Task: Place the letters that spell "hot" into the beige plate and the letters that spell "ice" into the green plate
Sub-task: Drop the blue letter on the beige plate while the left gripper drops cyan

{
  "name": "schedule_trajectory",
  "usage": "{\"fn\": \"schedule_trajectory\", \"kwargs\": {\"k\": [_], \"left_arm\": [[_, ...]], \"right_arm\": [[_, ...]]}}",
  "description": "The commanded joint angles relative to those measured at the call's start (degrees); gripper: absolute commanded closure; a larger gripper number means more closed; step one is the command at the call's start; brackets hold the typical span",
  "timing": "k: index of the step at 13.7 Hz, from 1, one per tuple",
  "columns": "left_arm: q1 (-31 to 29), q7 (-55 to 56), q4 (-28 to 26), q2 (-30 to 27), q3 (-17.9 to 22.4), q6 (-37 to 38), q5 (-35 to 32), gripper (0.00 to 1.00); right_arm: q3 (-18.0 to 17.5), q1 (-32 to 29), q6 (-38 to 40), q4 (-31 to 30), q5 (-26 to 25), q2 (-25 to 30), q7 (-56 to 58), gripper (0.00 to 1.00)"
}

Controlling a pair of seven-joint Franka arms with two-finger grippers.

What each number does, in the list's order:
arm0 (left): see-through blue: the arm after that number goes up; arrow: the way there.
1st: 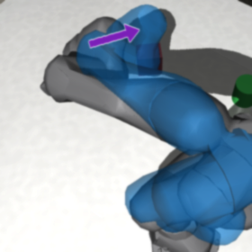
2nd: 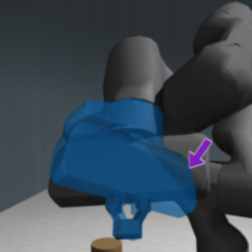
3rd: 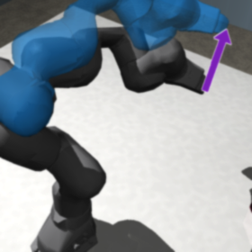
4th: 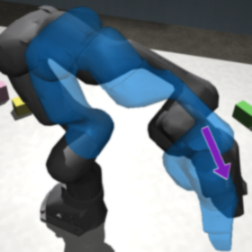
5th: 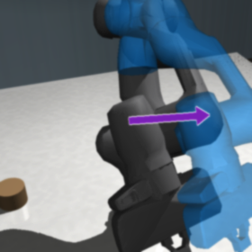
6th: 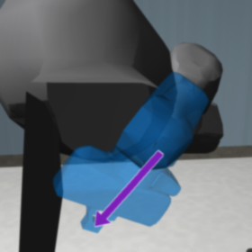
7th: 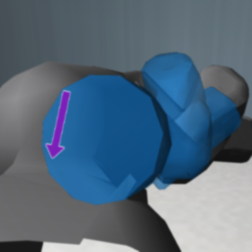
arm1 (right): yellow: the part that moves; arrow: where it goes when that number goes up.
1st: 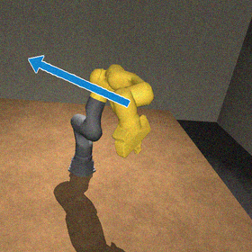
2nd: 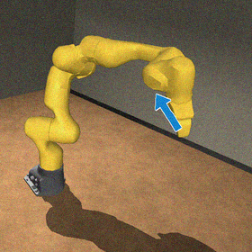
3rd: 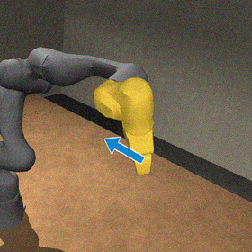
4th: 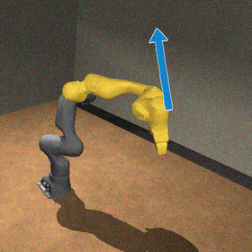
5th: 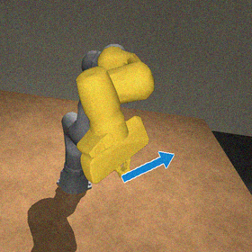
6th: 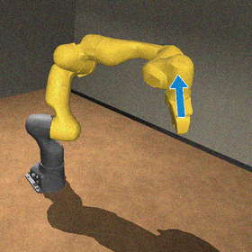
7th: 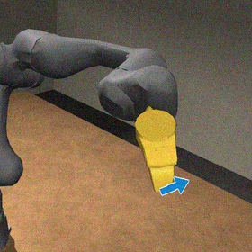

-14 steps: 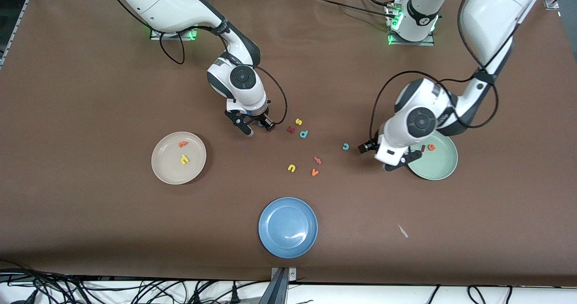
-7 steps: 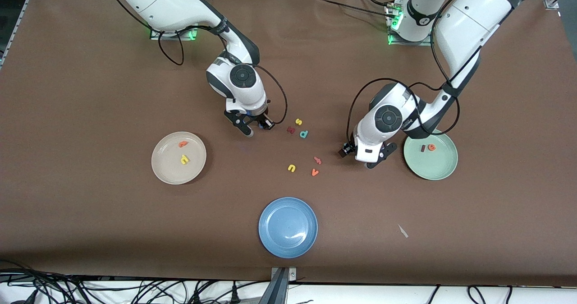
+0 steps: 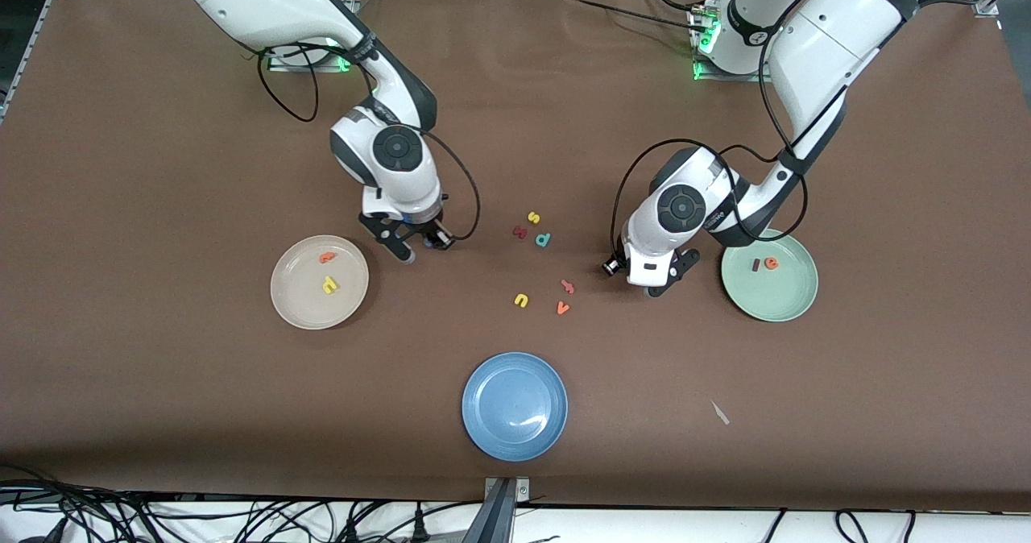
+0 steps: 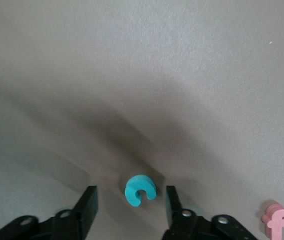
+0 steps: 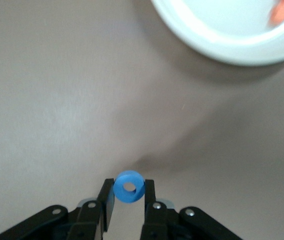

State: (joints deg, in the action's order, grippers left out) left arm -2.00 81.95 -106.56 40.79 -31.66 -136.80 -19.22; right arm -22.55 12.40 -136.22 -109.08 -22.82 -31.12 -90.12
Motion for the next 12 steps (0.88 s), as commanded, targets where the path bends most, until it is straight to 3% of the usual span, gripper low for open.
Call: {"fn": "schedule_trajectory", "kwargs": {"k": [1,4,6,8,11,12], "left_arm": [[2.6,3.13,0.39,0.43,2.03,-0.48,-1.96,0.49],[3.05,2.96,0.39,0.52,2.66,-0.48,-2.13,0.66],[2.88,2.87,0.39,0.52,2.66,-0.31,-3.1,0.85],[2.44,2.26,0.48,0.17,2.57,0.22,-3.19,0.96],[1.65,0.85,0.48,-1.05,2.48,1.01,-3.19,1.0],[0.95,-0.28,0.57,-1.67,2.13,2.84,-3.1,1.0]], "right_arm": [[-2.24,-4.3,4.1,-1.14,-0.47,3.16,6.07,0.9],[-2.33,-9.31,8.06,-1.23,0.58,5.27,17.48,0.9],[-2.24,-12.21,10.26,-1.23,2.42,6.24,25.4,0.9],[-2.15,-13.89,10.36,-1.23,3.13,6.25,29.73,0.9],[-2.15,-14.16,9.83,-1.23,3.13,5.63,29.83,0.84],[-2.07,-14.16,9.74,-1.23,3.13,5.37,29.83,0.71]]}}
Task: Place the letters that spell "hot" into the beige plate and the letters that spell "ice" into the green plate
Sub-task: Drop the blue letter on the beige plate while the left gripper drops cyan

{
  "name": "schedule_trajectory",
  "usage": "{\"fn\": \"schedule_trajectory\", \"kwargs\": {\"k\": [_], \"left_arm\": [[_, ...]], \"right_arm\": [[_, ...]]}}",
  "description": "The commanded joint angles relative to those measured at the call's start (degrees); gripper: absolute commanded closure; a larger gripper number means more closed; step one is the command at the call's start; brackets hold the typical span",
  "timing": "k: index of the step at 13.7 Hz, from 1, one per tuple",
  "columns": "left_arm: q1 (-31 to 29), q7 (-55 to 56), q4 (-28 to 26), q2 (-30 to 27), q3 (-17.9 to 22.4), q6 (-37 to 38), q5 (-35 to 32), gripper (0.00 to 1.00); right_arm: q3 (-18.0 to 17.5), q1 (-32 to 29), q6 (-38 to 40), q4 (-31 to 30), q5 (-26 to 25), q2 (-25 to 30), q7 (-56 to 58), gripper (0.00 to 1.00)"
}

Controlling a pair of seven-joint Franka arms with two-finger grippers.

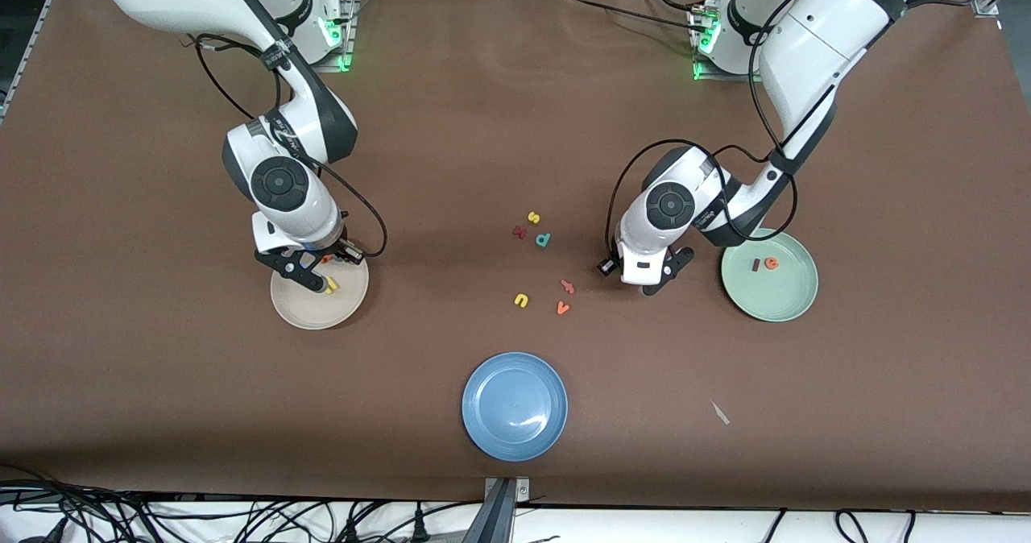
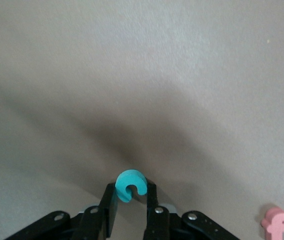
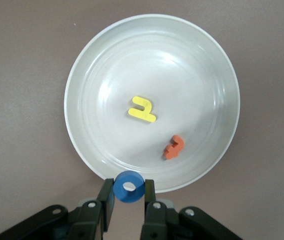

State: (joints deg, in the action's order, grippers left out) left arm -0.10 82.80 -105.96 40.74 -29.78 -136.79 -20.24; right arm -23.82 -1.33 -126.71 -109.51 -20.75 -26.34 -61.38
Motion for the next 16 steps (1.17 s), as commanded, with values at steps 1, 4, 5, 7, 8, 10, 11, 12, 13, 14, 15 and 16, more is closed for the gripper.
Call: {"fn": "schedule_trajectory", "kwargs": {"k": [1,4,5,7,8,10,11,12,13,14,15,16], "left_arm": [[-1.91,-3.67,-0.03,-2.93,-0.1,5.11,-1.21,1.0],[-11.46,-18.14,-0.03,-7.06,-6.23,14.06,4.05,1.0],[-16.38,-24.03,-0.03,-8.38,-9.22,18.01,4.85,1.0],[-25.52,-35.54,-0.03,-9.27,-13.62,24.62,4.86,1.0],[-28.61,-40.82,-0.03,-9.36,-14.34,25.43,4.51,1.0],[-31.18,-48.57,-0.21,-9.01,-13.65,25.61,3.63,1.0],[-31.19,-50.17,-0.21,-8.49,-12.77,25.0,0.58,1.0],[-31.19,-50.1,-0.12,-6.83,-12.33,24.48,-2.14,1.0],[-31.19,-50.02,-0.29,-5.6,-12.15,22.47,-3.13,0.98],[-31.19,-49.75,-0.82,-4.89,-11.97,20.19,-3.23,0.96],[-31.1,-49.58,-0.91,-4.01,-11.71,19.03,-3.23,0.92],[-31.02,-49.58,-0.91,-3.57,-11.71,18.59,-3.23,0.89]], "right_arm": [[-0.79,-0.43,0.06,-0.79,1.06,0.41,1.0,0.4],[-0.7,-0.52,-0.38,-0.79,1.06,0.06,1.08,0.24],[-0.61,-0.52,-0.38,-0.79,1.06,0.06,1.17,0.24],[-0.52,-0.52,-0.38,-0.79,1.06,0.15,1.17,0.22],[-0.52,-0.52,-0.3,-0.7,1.06,0.23,1.26,0.2],[-0.52,-0.61,0.32,-0.35,1.06,0.67,1.26,0.14],[-0.61,-0.61,0.49,-0.26,1.06,1.11,1.17,0.02],[-0.61,-0.61,1.19,-0.17,1.06,1.81,1.17,0.01],[-0.7,-0.61,3.11,0.0,0.97,2.69,1.26,0.01],[-0.87,-0.61,5.66,1.13,1.15,3.39,1.26,0.01],[-0.96,-0.61,8.12,2.89,2.37,4.18,1.52,0.01],[-1.05,-0.61,10.41,4.9,4.9,4.63,2.66,0.01]]}}
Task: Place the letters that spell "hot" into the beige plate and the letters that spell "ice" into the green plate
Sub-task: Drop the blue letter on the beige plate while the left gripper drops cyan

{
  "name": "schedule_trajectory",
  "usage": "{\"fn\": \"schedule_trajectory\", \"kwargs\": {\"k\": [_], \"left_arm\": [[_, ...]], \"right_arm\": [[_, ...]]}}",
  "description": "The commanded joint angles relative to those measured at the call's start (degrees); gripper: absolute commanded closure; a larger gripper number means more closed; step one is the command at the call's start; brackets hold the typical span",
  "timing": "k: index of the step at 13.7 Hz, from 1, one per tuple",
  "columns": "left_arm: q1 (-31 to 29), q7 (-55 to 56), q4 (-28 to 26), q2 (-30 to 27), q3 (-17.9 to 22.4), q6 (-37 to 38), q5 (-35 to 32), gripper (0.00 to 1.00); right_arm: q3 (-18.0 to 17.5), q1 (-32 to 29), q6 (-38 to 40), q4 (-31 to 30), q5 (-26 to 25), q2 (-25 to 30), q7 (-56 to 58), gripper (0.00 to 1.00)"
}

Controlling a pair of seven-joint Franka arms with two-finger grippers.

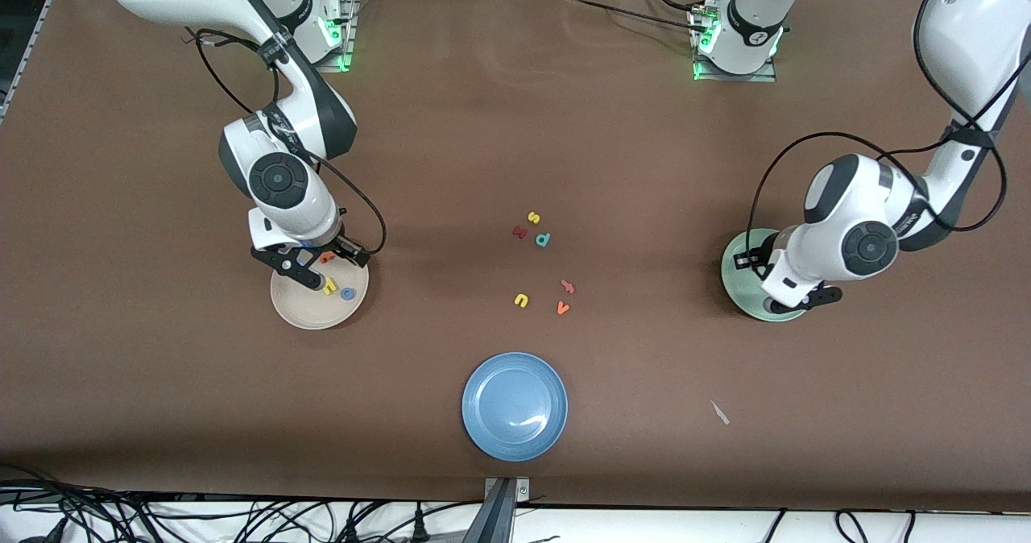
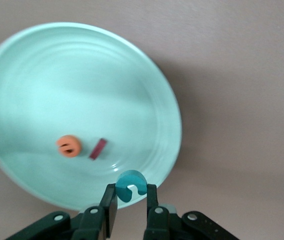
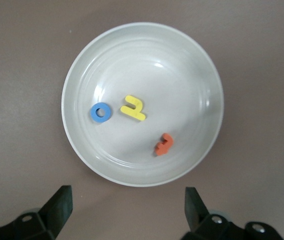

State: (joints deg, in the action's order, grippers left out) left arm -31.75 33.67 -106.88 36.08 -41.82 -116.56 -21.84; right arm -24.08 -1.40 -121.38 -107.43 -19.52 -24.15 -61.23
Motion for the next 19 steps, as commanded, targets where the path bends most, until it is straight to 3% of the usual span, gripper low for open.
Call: {"fn": "schedule_trajectory", "kwargs": {"k": [1,3,6,9,14,19], "left_arm": [[0.55,-0.54,0.09,1.1,0.34,-1.65,-1.72,0.75],[0.37,-1.32,0.36,0.93,0.34,-1.57,-1.72,0.02],[0.02,-2.38,1.58,-0.12,0.25,-0.78,-1.8,0.0],[0.02,-4.57,4.74,-2.76,-0.27,3.95,-1.72,0.0],[0.72,-11.77,19.93,-3.56,-2.56,23.53,-1.28,0.0],[3.35,-22.05,36.55,-3.47,-2.12,39.02,-1.19,0.0]], "right_arm": [[-0.71,-0.62,7.62,5.45,6.39,2.79,4.52,0.01],[-0.36,-0.63,15.52,12.55,10.19,2.71,8.04,0.01],[2.18,-0.54,23.0,17.32,13.7,4.1,14.54,0.01],[6.49,-0.54,27.23,17.34,17.75,8.84,23.41,0.0],[13.52,-0.62,33.22,17.51,19.42,16.67,39.14,0.0],[21.42,1.55,34.37,19.18,19.43,19.13,51.02,0.0]]}}
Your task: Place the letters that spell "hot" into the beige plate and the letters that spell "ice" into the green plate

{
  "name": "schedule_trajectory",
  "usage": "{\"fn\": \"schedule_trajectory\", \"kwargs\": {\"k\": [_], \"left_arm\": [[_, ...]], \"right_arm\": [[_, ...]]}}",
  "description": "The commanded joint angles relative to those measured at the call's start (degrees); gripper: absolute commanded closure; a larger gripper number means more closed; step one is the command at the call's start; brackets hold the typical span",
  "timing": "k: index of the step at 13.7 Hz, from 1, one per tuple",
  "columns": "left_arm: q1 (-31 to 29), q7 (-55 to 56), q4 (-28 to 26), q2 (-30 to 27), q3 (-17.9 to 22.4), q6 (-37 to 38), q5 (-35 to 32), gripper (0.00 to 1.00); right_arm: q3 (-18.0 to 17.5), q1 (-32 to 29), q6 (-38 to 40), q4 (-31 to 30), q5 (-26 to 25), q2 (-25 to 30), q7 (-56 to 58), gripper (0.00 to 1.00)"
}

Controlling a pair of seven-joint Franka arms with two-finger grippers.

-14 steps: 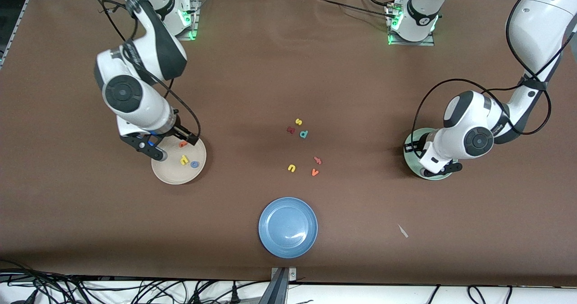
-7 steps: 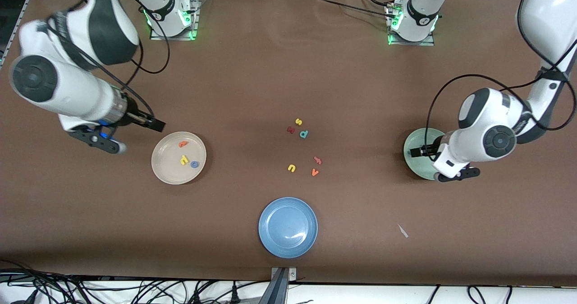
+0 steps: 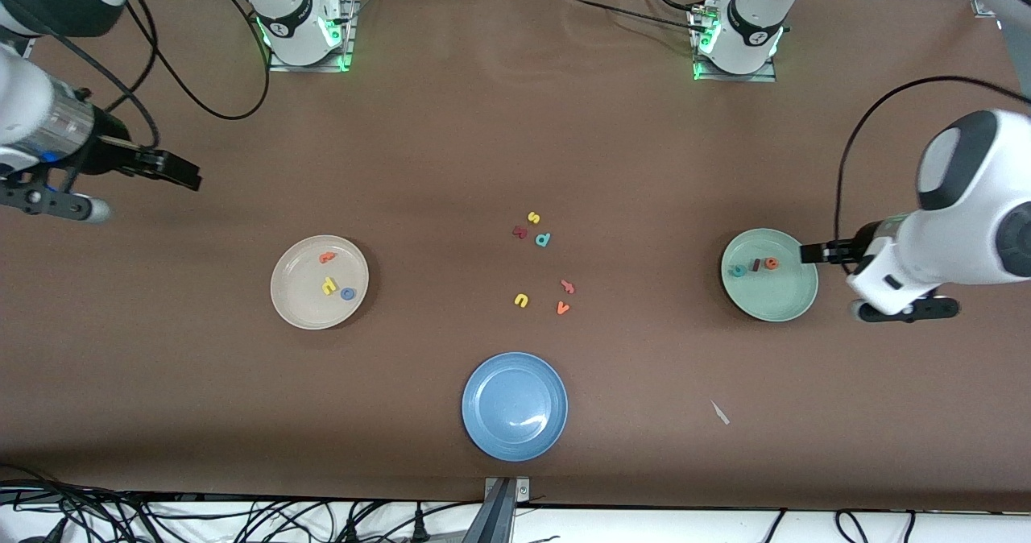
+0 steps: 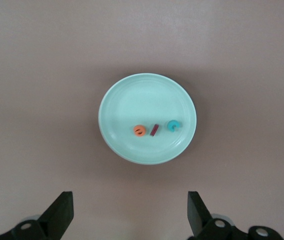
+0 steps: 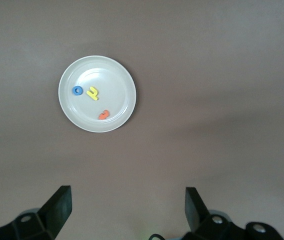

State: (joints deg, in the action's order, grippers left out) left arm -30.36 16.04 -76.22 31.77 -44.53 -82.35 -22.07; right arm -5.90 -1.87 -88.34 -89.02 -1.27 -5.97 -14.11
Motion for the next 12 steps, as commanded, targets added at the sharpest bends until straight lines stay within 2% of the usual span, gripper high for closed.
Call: {"fn": "schedule_trajectory", "kwargs": {"k": [1,2,4,6,7,8,10,12], "left_arm": [[3.37,-6.18,7.91,0.84,1.63,6.57,-0.96,0.0],[5.9,-6.89,10.28,0.84,4.07,8.33,-0.78,0.0],[11.53,-8.39,15.2,0.84,9.35,11.85,-0.52,0.0],[14.27,-8.92,16.54,0.66,12.17,12.57,0.88,0.0],[16.19,-9.1,16.54,-0.47,15.4,12.57,2.8,0.0],[18.91,-10.14,16.54,-1.7,20.57,12.48,5.95,0.0],[25.32,-12.43,16.45,-4.16,33.56,11.95,15.25,0.01],[30.78,-13.31,15.93,-5.66,43.17,11.08,22.39,0.02]], "right_arm": [[6.83,5.09,1.33,0.77,1.27,1.05,4.09,0.0],[8.0,5.73,1.33,1.12,1.36,0.87,4.09,0.0],[7.92,5.74,1.5,1.39,1.36,0.87,4.09,0.0],[7.92,5.91,1.68,2.0,1.71,0.87,4.18,0.0],[7.92,5.91,2.03,2.27,1.8,0.79,4.18,0.0],[8.01,5.91,2.29,2.27,1.8,0.78,4.18,0.0],[8.01,5.91,2.29,2.27,1.71,0.61,4.26,0.0],[8.18,5.65,2.29,2.27,1.62,0.35,4.26,0.0]]}}
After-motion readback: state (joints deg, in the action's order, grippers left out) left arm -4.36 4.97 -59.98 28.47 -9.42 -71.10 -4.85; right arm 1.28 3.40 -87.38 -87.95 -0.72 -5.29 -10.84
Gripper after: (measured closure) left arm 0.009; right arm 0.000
